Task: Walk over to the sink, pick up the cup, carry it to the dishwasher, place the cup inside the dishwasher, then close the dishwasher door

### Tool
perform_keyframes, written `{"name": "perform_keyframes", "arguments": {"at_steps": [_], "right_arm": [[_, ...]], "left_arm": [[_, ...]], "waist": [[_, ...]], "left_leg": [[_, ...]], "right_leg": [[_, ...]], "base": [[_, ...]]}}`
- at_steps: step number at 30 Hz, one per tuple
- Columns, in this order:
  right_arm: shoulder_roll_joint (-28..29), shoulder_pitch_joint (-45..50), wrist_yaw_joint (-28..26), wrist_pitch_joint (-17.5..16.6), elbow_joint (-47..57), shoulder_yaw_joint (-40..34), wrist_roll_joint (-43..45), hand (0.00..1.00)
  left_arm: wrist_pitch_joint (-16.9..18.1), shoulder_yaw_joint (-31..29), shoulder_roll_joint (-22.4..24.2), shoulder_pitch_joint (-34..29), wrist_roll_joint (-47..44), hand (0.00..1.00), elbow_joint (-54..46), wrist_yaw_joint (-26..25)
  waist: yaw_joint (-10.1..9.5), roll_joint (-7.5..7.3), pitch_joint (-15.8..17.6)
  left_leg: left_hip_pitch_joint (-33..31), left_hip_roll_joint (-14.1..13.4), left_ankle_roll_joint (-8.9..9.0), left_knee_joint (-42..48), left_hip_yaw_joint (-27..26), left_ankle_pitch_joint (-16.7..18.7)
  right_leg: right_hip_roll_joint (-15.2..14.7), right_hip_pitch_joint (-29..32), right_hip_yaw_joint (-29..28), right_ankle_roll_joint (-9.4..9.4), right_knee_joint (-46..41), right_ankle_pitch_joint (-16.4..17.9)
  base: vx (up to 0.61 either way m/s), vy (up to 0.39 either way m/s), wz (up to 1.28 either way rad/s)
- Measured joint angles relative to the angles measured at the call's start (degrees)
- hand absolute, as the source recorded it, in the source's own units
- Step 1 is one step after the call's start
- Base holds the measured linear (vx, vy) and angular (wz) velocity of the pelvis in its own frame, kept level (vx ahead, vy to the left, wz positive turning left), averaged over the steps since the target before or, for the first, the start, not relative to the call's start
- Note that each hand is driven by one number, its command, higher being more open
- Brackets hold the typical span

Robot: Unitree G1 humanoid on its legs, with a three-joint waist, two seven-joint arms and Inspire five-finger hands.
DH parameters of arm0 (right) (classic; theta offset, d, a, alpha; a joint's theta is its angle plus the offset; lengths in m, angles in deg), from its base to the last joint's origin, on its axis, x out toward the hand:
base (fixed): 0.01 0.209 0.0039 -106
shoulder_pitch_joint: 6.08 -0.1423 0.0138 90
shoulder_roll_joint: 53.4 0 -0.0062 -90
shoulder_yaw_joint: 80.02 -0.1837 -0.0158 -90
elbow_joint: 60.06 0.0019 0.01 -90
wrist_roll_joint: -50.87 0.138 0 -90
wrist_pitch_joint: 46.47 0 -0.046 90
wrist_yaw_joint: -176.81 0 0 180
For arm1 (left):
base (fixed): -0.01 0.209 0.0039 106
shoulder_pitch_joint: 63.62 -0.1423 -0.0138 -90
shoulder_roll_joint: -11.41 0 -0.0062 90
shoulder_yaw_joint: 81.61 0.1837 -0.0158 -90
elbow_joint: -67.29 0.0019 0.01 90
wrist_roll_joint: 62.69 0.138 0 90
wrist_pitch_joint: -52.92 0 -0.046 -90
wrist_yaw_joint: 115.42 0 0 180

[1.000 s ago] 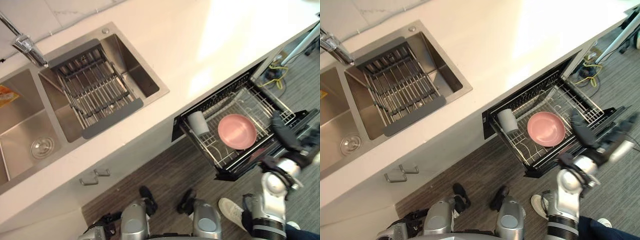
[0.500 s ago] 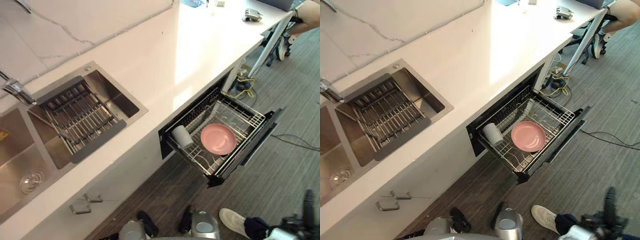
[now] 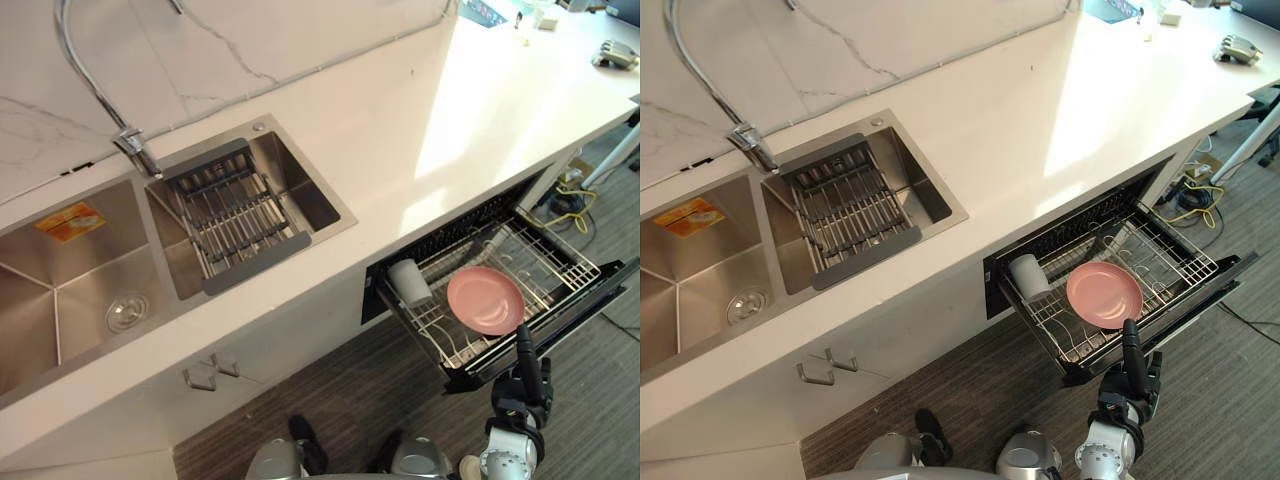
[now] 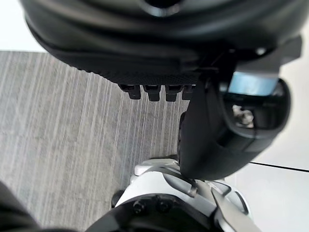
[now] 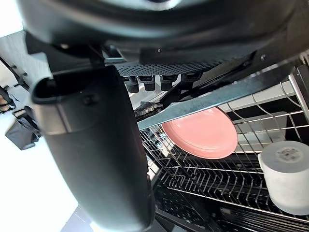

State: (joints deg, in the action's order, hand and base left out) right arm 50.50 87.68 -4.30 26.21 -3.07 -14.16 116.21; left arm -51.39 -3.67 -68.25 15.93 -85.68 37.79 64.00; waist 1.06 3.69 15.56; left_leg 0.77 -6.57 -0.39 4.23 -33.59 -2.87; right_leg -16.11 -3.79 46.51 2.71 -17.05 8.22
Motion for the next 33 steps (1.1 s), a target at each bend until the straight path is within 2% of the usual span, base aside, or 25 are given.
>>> {"name": "perform_keyframes", "arguments": {"at_steps": [5,7,9,11,15,16,17,19,23,31,33], "right_arm": [[-4.5,-6.5,0.1,2.7,-6.0,2.4,-0.5,1.00],[-7.1,-9.5,0.3,4.5,-7.4,3.9,-1.6,1.00],[-10.1,-13.9,0.3,6.3,-8.8,5.1,-1.9,1.00],[-11.8,-16.7,0.3,7.3,-8.8,7.0,-1.9,1.00],[-14.3,-21.5,0.1,9.7,-8.8,7.0,-1.9,1.00],[-15.0,-23.0,-0.2,10.3,-8.8,7.1,-1.9,1.00],[-15.2,-23.6,-0.3,10.6,-8.8,7.1,-1.9,1.00],[-16.1,-25.9,-0.4,11.1,-9.2,7.4,-1.8,1.00],[-17.3,-30.1,-1.0,10.8,-11.3,7.1,-1.0,1.00],[-16.9,-29.4,-1.4,10.8,-8.8,11.9,-6.2,1.00],[-17.0,-24.3,-1.9,11.1,-5.4,19.6,-12.4,1.00]], "left_arm": [[1.1,0.0,0.0,0.0,0.0,1.00,0.0,1.3],[1.4,-0.1,0.2,0.0,0.4,1.00,0.1,2.1],[1.5,-0.4,0.6,0.0,0.6,1.00,0.2,3.2],[1.7,-0.7,0.7,0.0,0.7,1.00,0.2,3.4],[1.6,-1.2,0.7,0.0,1.1,1.00,-0.2,4.2],[1.3,-1.2,0.7,0.0,1.1,1.00,-0.2,4.7],[1.1,-1.2,0.7,0.0,1.2,1.00,-0.3,4.9],[0.9,-1.5,0.3,0.0,1.2,1.00,-1.8,5.4],[0.6,-1.5,0.0,0.2,1.8,1.00,-3.8,5.9],[-0.1,-1.2,-0.8,1.2,1.7,1.00,-4.0,6.6],[1.0,-0.8,-1.1,1.1,0.8,1.00,-3.4,6.8]], "waist": [[-1.63,0.41,0.2],[-1.98,1.14,0.6],[-3.22,2.47,1.5],[-3.83,2.94,2.1],[-5.04,2.78,3.6],[-5.05,2.68,4.5],[-5.05,2.65,4.7],[-5.12,1.62,5.5],[-5.42,1.06,6.4],[-5.42,1.12,7.5],[-5.43,1.03,7.5]], "left_leg": [[-1.4,-0.2,0.02,0.6,2.1,-0.5],[-2.3,-0.5,0.02,0.9,3.5,-0.4],[-3.4,-0.6,0.00,0.9,4.2,-0.4],[-4.8,-0.8,-0.01,0.7,4.8,-0.4],[-7.0,-0.1,-0.29,-0.3,6.5,-1.0],[-7.2,0.1,-1.01,-1.0,7.1,-3.0],[-7.3,0.2,-1.61,-1.3,7.4,-3.8],[-7.8,1.5,-2.23,-2.2,9.2,-6.6],[-9.3,2.7,-2.11,-3.4,10.4,-7.8],[-10.0,1.4,-1.33,-3.7,10.3,-8.4],[-9.7,0.7,-0.76,-3.7,9.9,-8.7]], "right_leg": [[0.4,-0.2,1.5,0.17,0.0,0.4],[1.0,-0.1,1.6,0.15,0.4,0.4],[1.3,0.7,1.7,0.17,0.4,0.4],[1.5,1.8,2.2,0.28,0.2,0.3],[1.0,3.6,4.2,-0.42,-1.4,0.7],[0.2,4.0,5.2,-1.83,-3.3,1.7],[-0.1,4.2,5.6,-1.83,-4.2,2.3],[-2.8,5.1,7.2,-2.10,-8.9,5.0],[-5.3,7.1,8.1,-2.68,-13.2,7.3],[-4.5,8.5,7.9,-3.20,-14.3,9.4],[-3.5,8.4,7.6,-3.32,-13.6,9.4]], "base": [[-0.11,0.052,0.20],[-0.14,0.046,0.23],[-0.12,0.044,0.11],[-0.08,0.026,0.15],[-0.05,-0.009,0.29],[-0.01,-0.034,0.30],[0.00,-0.044,0.33],[0.02,-0.078,0.44],[-0.01,-0.091,0.27],[-0.09,-0.101,-0.02],[-0.07,-0.106,-0.10]]}}
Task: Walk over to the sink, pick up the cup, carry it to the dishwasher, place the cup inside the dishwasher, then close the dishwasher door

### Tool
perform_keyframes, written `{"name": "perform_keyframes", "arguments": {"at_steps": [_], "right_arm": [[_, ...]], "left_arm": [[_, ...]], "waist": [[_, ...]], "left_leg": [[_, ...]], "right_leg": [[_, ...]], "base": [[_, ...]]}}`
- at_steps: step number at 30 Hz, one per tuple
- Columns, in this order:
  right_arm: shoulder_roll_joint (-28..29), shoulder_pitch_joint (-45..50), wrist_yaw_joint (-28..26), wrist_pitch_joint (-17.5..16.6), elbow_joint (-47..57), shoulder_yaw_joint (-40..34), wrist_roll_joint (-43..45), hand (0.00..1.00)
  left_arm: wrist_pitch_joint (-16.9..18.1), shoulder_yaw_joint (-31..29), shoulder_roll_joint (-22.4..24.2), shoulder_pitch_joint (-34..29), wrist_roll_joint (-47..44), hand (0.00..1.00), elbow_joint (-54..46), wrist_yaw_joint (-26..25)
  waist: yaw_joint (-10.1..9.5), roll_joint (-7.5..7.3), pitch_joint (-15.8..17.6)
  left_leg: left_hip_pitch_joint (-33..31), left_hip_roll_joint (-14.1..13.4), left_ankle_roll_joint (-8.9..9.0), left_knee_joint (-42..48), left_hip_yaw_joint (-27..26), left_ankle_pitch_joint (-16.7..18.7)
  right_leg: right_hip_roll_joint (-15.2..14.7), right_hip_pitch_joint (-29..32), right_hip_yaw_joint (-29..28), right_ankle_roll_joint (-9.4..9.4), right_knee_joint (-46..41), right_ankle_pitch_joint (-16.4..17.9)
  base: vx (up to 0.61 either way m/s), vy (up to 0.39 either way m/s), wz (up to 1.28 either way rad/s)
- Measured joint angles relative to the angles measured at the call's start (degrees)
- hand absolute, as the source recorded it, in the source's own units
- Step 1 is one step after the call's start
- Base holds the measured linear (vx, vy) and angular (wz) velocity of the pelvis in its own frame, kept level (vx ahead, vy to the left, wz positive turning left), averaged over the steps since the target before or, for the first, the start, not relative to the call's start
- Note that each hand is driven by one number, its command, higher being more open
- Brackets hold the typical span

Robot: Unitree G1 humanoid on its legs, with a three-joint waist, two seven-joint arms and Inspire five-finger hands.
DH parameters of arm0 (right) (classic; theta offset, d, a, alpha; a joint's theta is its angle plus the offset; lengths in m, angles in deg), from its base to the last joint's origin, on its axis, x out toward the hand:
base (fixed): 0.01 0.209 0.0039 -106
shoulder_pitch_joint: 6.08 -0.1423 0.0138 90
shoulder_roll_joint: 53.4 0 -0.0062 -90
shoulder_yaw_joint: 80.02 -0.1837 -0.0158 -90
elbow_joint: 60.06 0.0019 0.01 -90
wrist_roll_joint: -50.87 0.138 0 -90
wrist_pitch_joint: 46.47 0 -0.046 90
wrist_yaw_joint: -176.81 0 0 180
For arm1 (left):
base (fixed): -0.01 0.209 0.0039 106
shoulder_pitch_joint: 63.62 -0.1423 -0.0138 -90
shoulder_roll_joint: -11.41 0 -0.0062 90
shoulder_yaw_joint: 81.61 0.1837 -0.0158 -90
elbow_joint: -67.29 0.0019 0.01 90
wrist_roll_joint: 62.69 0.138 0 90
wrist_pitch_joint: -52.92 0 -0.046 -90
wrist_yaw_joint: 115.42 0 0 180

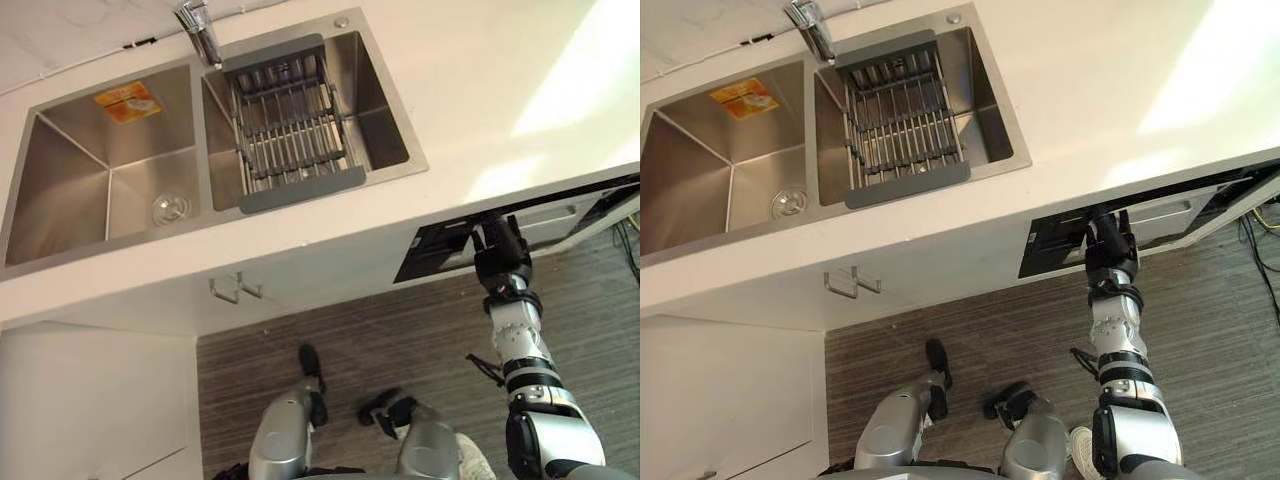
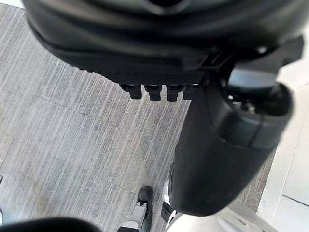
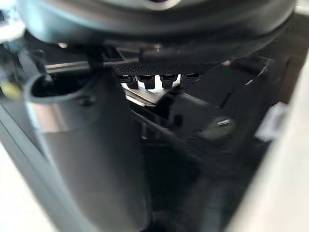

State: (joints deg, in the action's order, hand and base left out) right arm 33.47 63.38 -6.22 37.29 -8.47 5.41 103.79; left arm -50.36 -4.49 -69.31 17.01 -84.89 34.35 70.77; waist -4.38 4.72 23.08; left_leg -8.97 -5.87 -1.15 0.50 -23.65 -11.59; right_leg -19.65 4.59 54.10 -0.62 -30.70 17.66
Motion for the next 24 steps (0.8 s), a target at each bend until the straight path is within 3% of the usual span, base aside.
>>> {"name": "perform_keyframes", "arguments": {"at_steps": [4,7,9,12,15,20,22,24], "right_arm": [[5.7,10.1,-2.5,1.2,-1.6,10.1,-6.3,1.00],[13.2,18.2,-2.1,1.1,-7.8,9.9,-10.3,1.00],[13.9,19.9,0.2,1.6,-10.0,8.4,-14.1,1.00],[14.7,21.7,1.4,-1.9,-13.2,1.0,-22.1,1.00],[13.8,25.1,3.4,-2.6,-17.1,-1.8,-30.7,1.00],[12.7,25.6,9.1,1.0,-21.0,-6.0,-32.5,1.00],[12.8,25.7,9.9,3.2,-22.1,-8.0,-32.4,1.00],[13.0,26.5,10.1,5.0,-22.7,-9.2,-32.6,1.00]], "left_arm": [[1.2,2.5,-0.6,-0.2,-6.6,1.00,1.9,1.4],[2.6,3.5,-0.1,-1.7,-11.6,1.00,2.1,2.4],[4.6,3.6,0.2,-2.6,-13.3,1.00,2.5,2.5],[5.1,4.6,-1.0,-3.9,-16.2,1.00,4.9,3.7],[5.1,4.2,-1.8,-5.0,-16.6,1.00,6.1,5.5],[2.3,3.9,-2.7,-5.6,-12.1,1.00,6.0,8.0],[0.9,4.0,-3.3,-5.5,-9.6,1.00,6.0,8.1],[-0.4,4.7,-4.5,-5.3,-7.4,1.00,6.0,9.0]], "waist": [[0.19,-0.21,0.1],[0.12,-0.40,0.1],[-0.02,-1.03,-0.1],[1.42,-2.84,-1.9],[1.41,-4.04,-3.9],[1.11,-4.17,-7.1],[1.05,-4.82,-8.4],[1.35,-5.52,-9.6]], "left_leg": [[1.5,-0.5,0.94,-0.4,-0.5,0.3],[2.4,-0.8,1.77,-0.6,-2.2,0.9],[3.8,-0.9,2.35,-1.2,-5.2,1.3],[6.7,-0.8,3.43,-2.2,-7.6,2.5],[7.9,-0.9,2.90,-2.3,-8.9,3.5],[8.2,-0.5,1.99,-2.3,-9.9,4.1],[8.1,0.5,1.19,-1.9,-10.0,4.7],[7.7,1.7,0.54,0.6,-9.9,6.9]], "right_leg": [[1.0,-1.7,0.1,-0.38,1.4,-0.5],[1.8,-2.4,-0.8,0.52,3.5,-2.0],[2.6,-1.9,-3.6,0.70,5.4,-3.8],[4.0,-3.6,-5.9,1.19,9.3,-6.4],[4.7,-4.7,-6.7,1.96,11.5,-7.1],[4.6,-4.7,-6.8,2.28,12.7,-7.4],[3.3,-4.7,-6.4,2.91,11.4,-6.9],[-0.1,-5.5,-4.0,4.65,8.5,-6.0]], "base": [[-0.02,-0.095,-0.03],[0.03,-0.034,-0.19],[0.03,0.067,-0.65],[0.00,0.101,-0.43],[-0.01,0.089,-0.23],[0.00,0.077,-0.08],[0.04,0.087,0.18],[0.09,0.100,0.59]]}}
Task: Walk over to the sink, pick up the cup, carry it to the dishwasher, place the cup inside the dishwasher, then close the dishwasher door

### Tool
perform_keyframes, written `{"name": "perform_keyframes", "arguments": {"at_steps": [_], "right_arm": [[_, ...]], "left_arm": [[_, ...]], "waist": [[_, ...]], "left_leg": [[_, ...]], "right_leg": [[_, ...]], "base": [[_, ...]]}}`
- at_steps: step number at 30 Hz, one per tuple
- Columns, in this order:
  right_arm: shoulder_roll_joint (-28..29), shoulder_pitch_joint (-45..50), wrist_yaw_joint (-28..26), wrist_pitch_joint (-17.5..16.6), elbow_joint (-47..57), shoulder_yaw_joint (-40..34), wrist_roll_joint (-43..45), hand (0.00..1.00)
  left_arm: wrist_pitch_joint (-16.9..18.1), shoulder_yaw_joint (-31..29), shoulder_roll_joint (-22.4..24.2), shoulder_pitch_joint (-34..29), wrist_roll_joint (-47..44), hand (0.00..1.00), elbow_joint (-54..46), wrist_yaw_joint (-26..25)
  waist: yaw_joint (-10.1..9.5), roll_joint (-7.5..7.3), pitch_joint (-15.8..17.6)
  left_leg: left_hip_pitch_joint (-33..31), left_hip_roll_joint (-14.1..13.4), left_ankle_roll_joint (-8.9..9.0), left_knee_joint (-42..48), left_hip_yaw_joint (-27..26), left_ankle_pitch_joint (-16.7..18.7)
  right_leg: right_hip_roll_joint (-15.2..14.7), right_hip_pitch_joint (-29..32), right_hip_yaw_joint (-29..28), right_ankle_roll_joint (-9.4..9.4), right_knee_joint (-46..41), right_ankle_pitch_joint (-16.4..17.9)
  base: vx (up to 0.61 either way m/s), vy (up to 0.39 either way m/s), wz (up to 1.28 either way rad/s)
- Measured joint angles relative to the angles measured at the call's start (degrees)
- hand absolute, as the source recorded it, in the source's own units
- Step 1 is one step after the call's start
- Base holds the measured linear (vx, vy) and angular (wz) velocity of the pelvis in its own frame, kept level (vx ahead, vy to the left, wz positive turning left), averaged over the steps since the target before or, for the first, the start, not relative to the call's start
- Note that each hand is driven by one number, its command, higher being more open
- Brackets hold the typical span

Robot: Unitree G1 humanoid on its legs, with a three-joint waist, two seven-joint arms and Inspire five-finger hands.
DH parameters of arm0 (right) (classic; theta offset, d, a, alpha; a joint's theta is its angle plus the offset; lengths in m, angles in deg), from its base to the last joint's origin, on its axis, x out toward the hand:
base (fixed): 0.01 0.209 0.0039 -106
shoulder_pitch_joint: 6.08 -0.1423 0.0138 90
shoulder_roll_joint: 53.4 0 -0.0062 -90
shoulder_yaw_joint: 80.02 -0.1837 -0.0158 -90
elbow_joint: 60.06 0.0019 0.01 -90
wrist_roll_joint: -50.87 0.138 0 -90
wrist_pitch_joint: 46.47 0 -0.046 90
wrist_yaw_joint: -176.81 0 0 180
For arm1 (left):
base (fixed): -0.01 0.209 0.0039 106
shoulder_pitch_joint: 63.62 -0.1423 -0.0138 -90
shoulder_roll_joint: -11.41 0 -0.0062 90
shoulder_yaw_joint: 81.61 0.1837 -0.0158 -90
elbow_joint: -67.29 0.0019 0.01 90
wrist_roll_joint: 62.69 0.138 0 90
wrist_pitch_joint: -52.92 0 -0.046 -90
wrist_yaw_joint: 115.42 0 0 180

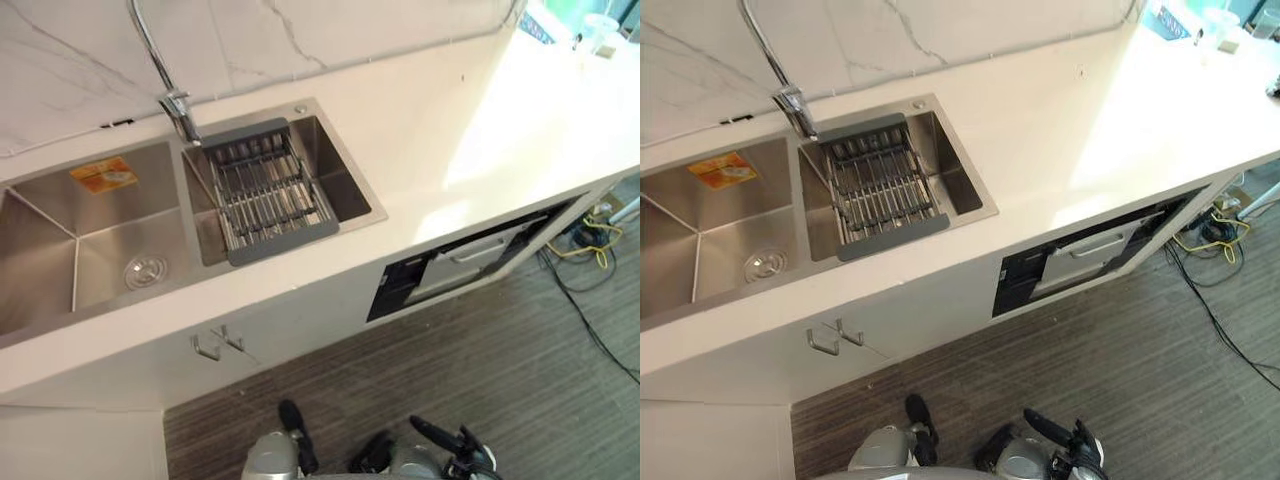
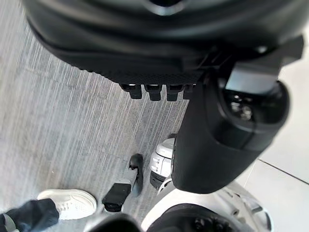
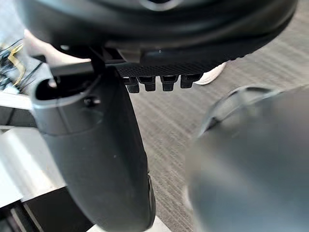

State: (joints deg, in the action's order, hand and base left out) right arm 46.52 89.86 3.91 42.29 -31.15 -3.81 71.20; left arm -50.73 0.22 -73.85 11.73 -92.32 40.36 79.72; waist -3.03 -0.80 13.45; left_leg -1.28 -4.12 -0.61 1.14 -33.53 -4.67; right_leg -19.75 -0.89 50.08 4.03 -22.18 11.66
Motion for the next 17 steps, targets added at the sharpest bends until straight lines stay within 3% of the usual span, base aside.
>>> {"name": "perform_keyframes", "arguments": {"at_steps": [1,3,4,5,7,9,10,11,12,15,17], "right_arm": [[0.2,1.6,-0.1,1.2,-0.3,-1.2,-0.2,1.00],[0.5,2.3,-0.3,2.0,-0.4,-2.4,0.1,1.00],[0.8,1.9,-0.4,2.2,-0.2,-3.6,1.1,1.00],[0.7,1.2,-0.4,2.6,-0.4,-3.8,2.1,1.00],[1.2,0.1,-1.1,3.5,-0.3,-4.0,3.2,1.00],[1.8,0.1,-1.8,3.7,-0.1,-4.7,3.1,1.00],[2.1,0.2,-2.0,4.0,0.0,-5.0,3.1,1.00],[2.5,0.3,-2.1,4.6,-0.3,-5.0,3.1,1.00],[3.1,0.2,-2.2,5.6,-0.7,-5.0,3.2,1.00],[2.9,-1.5,-2.5,7.4,-1.5,-4.8,3.4,1.00],[3.1,-2.0,-2.4,8.2,-1.7,-4.8,5.2,1.00]], "left_arm": [[-1.0,1.7,-1.1,-0.1,0.4,1.00,0.0,0.1],[-1.2,1.9,-1.1,-0.3,0.6,1.00,0.2,0.2],[-1.3,2.1,-1.3,-0.7,1.3,1.00,0.1,0.1],[-1.6,2.7,-1.6,-0.5,1.6,1.00,0.1,0.0],[-2.5,6.1,-3.4,0.4,2.2,1.00,0.0,-0.2],[-3.7,6.4,-4.0,1.2,4.2,1.00,0.1,-0.2],[-4.5,6.5,-4.3,1.4,5.0,1.00,0.1,-0.2],[-5.3,6.6,-4.8,1.6,5.5,1.00,0.1,-0.2],[-5.7,6.5,-5.7,1.7,6.2,1.00,0.1,-0.3],[-6.0,6.5,-4.6,1.9,7.8,1.00,0.2,-0.4],[-5.8,6.6,-3.9,2.9,10.9,1.00,0.8,-0.4]], "waist": [[0.08,-0.66,-1.3],[0.10,-1.23,-1.7],[0.52,-1.37,-2.3],[1.26,-0.82,-2.6],[1.88,-0.28,-2.5],[2.37,-0.27,-2.5],[2.50,-0.41,-2.5],[2.57,-1.36,-2.7],[2.48,-3.31,-2.9],[2.17,-2.25,-3.2],[2.44,-1.71,-2.8]], "left_leg": [[-0.2,1.2,-0.05,2.2,0.1,2.3],[0.1,2.3,-2.32,2.9,1.5,3.7],[0.8,3.2,-3.26,2.2,3.3,4.4],[1.6,3.4,-3.54,1.6,5.5,4.4],[2.1,2.6,-3.91,0.5,11.3,4.4],[2.4,2.4,-3.86,-0.3,14.4,4.4],[2.6,2.7,-3.35,-1.0,15.7,4.0],[3.2,3.5,-2.67,-1.7,16.5,3.6],[4.0,4.8,-2.03,-2.7,16.8,2.9],[4.3,3.9,-0.01,-6.4,16.9,0.9],[4.5,2.5,0.56,-6.4,16.3,-0.5]], "right_leg": [[-3.2,-1.6,1.8,2.01,-3.4,1.2],[-6.6,-0.7,-2.5,1.85,-11.0,0.9],[-8.3,2.2,-10.0,1.88,-17.2,-2.0],[-8.8,4.0,-13.8,1.40,-21.4,-4.9],[-4.6,6.1,-20.0,3.57,-19.3,-0.7],[-1.7,6.7,-23.1,3.79,-14.2,-0.1],[-0.4,6.7,-25.2,3.85,-11.2,-0.5],[0.3,6.6,-27.1,3.78,-7.3,-4.5],[0.2,5.8,-27.5,3.02,-3.6,-8.1],[4.0,1.4,-27.3,3.33,8.2,-7.0],[5.9,0.1,-27.1,3.02,11.0,-7.6]], "base": [[0.12,0.085,0.79],[0.11,0.067,0.66],[0.15,0.108,0.73],[0.18,0.114,1.08],[0.14,0.009,1.26],[0.09,-0.028,0.99],[0.09,-0.051,0.96],[0.17,-0.173,1.02],[0.17,-0.215,0.76],[0.12,-0.163,0.08],[0.07,-0.104,-0.16]]}}
